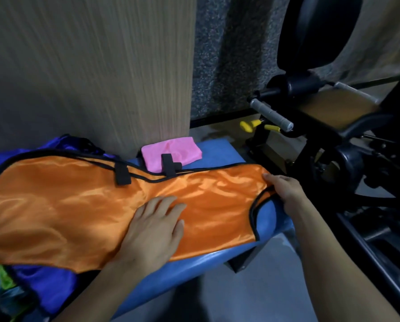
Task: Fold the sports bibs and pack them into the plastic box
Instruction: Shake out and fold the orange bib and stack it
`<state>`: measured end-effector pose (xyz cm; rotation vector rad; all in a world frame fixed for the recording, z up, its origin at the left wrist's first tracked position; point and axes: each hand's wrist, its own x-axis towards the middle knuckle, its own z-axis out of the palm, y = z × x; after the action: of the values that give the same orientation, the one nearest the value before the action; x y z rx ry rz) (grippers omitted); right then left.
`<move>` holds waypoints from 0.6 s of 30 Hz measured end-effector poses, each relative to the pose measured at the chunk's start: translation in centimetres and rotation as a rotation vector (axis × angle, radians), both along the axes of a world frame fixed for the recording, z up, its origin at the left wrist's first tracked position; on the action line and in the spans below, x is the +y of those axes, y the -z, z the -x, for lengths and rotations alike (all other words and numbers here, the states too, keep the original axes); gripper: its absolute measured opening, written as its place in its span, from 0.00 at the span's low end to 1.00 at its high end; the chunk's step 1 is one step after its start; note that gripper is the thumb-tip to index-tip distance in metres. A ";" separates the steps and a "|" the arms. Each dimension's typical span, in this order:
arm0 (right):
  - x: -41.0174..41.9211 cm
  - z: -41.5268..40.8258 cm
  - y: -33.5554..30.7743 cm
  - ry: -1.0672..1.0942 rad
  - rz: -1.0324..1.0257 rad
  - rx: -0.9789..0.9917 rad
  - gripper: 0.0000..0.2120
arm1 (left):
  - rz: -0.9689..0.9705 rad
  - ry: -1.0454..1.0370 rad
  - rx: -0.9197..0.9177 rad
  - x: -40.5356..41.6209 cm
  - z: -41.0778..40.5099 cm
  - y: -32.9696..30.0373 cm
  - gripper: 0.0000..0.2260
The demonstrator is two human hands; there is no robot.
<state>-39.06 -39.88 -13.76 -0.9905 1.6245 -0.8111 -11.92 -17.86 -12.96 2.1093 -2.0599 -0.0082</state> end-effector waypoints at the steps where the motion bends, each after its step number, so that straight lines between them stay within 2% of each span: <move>1: -0.1 -0.2 0.0 0.036 0.047 0.009 0.11 | 0.012 -0.004 -0.001 0.0 0.0 0.2 0.20; 4: -0.3 -0.5 0.1 0.086 0.144 0.073 0.13 | 0.037 -0.009 0.005 -0.1 0.1 0.5 0.20; 9: -0.2 0.0 -1.6 0.012 0.339 0.318 0.13 | 0.017 -0.025 0.015 0.1 0.3 0.4 0.21; 15: 0.0 1.1 -2.6 -0.080 0.450 0.548 0.12 | -0.022 -0.028 0.023 0.3 0.5 0.2 0.24; 18: 0.5 1.2 -1.4 -0.127 0.445 0.576 0.12 | -0.026 -0.028 0.040 0.4 0.5 0.1 0.24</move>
<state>-40.26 -39.34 -12.32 -1.7492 1.8673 -0.8684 -12.41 -17.47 -13.05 2.1354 -2.0184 -0.0731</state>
